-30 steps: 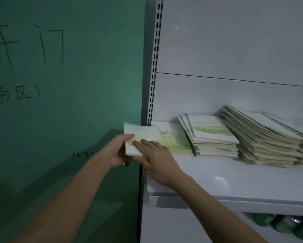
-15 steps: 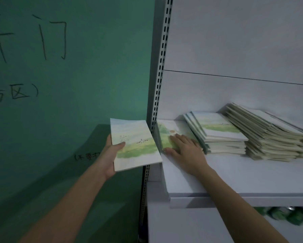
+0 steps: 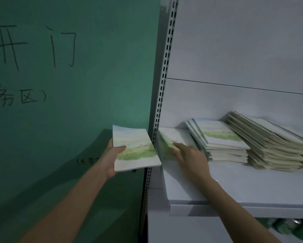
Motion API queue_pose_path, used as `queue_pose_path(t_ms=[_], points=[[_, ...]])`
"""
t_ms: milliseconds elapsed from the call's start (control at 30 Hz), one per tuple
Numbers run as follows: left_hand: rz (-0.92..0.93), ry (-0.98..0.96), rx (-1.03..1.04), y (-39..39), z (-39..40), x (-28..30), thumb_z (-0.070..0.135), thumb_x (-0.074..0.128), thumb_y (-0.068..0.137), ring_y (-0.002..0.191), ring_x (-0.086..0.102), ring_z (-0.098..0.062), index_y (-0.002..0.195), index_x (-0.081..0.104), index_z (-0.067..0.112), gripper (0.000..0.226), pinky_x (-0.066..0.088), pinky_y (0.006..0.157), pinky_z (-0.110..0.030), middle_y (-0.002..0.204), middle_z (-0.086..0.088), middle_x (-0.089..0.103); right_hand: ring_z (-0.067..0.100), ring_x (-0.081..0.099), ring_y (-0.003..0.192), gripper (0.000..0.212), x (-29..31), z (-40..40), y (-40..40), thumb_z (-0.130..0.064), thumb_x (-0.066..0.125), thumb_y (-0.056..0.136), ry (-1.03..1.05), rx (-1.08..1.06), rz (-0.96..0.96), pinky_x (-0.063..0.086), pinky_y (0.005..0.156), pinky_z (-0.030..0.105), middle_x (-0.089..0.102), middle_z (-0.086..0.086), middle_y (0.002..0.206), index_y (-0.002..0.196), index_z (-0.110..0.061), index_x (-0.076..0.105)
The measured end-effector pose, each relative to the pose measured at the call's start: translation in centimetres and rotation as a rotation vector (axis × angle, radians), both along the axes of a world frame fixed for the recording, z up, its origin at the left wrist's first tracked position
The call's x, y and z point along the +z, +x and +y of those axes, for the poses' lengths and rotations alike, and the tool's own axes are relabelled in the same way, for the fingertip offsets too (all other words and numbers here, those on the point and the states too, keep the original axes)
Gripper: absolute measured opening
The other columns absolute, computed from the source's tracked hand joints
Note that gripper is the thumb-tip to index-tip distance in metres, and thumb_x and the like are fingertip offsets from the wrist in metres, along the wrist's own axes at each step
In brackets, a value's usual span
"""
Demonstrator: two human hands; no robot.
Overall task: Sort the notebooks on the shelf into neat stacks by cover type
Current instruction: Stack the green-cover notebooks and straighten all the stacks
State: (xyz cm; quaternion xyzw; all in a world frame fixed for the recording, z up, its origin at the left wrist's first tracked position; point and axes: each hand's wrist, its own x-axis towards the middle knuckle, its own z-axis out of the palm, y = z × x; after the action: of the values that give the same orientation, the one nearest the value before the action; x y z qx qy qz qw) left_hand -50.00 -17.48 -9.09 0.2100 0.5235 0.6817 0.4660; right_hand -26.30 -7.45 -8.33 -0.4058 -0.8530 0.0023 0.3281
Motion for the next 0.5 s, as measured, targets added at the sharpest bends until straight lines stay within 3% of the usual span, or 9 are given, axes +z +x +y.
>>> queue_pose_path(t_ms=[67, 133, 200, 267, 367, 500], points=[[0.032, 0.002, -0.014, 0.1, 0.3, 0.6, 0.004, 0.047, 0.100, 0.097, 0.066, -0.032, 0.136, 0.041, 0.031, 0.045, 0.058, 0.057, -0.042, 0.119, -0.006, 0.062, 0.009, 0.052, 0.058, 0.051, 1.2, -0.2, -0.9, -0.052, 0.032, 0.100, -0.083, -0.012, 0.150, 0.033, 0.050, 0.018, 0.061, -0.004, 0.071, 0.118, -0.020, 0.067], [0.077, 0.000, -0.030, 0.6, 0.7, 1.1, 0.011, 0.047, 0.101, 0.094, 0.066, -0.030, 0.135, 0.041, 0.030, 0.039, 0.058, 0.060, -0.042, 0.115, -0.008, 0.064, 0.006, 0.049, 0.058, 0.052, 2.3, -1.1, -2.2, -0.052, 0.030, 0.099, -0.071, 0.025, 0.231, 0.036, 0.050, 0.019, 0.063, -0.004, 0.074, 0.124, -0.022, 0.064], [0.094, 0.000, -0.051, 1.3, 1.1, 1.6, 0.030, 0.048, 0.102, 0.091, 0.068, -0.032, 0.133, 0.044, 0.029, 0.031, 0.058, 0.066, -0.045, 0.112, -0.012, 0.067, 0.007, 0.060, 0.071, 0.051, 2.5, -2.7, -4.1, -0.053, 0.031, 0.098, -0.076, 0.162, 0.191, 0.050, 0.062, 0.020, 0.071, -0.003, 0.098, 0.135, -0.029, 0.055], [0.017, 0.014, -0.098, 1.7, 1.5, 2.0, 0.048, 0.053, 0.096, 0.088, 0.071, -0.033, 0.130, 0.048, 0.026, 0.041, 0.059, 0.063, -0.043, 0.111, -0.014, 0.069, 0.018, 0.067, 0.099, 0.054, 1.6, -4.6, -6.1, -0.053, 0.034, 0.096, -0.081, 0.329, 0.076, 0.056, 0.082, 0.033, 0.066, 0.002, 0.125, 0.138, -0.025, 0.052], [-0.087, 0.049, -0.052, 1.5, 1.6, 1.7, 0.026, 0.060, 0.095, 0.076, 0.072, -0.027, 0.128, 0.051, 0.018, 0.035, 0.057, 0.051, -0.034, 0.105, -0.014, 0.071, 0.031, 0.047, 0.132, 0.062, -0.2, -5.8, -7.8, -0.054, 0.033, 0.093, -0.011, 0.421, -0.132, 0.041, 0.106, 0.047, 0.049, 0.009, 0.145, 0.140, -0.019, 0.050], [-0.029, 0.033, 0.032, 0.1, 0.5, 0.7, 0.006, 0.054, 0.095, 0.080, 0.068, -0.031, 0.124, 0.049, 0.025, 0.035, 0.056, 0.047, -0.037, 0.111, -0.016, 0.067, 0.014, 0.026, 0.145, 0.051, 0.4, -4.8, -6.3, -0.050, 0.038, 0.100, -0.217, 0.533, -0.158, 0.019, 0.119, 0.034, 0.033, -0.004, 0.156, 0.147, -0.029, 0.039]])
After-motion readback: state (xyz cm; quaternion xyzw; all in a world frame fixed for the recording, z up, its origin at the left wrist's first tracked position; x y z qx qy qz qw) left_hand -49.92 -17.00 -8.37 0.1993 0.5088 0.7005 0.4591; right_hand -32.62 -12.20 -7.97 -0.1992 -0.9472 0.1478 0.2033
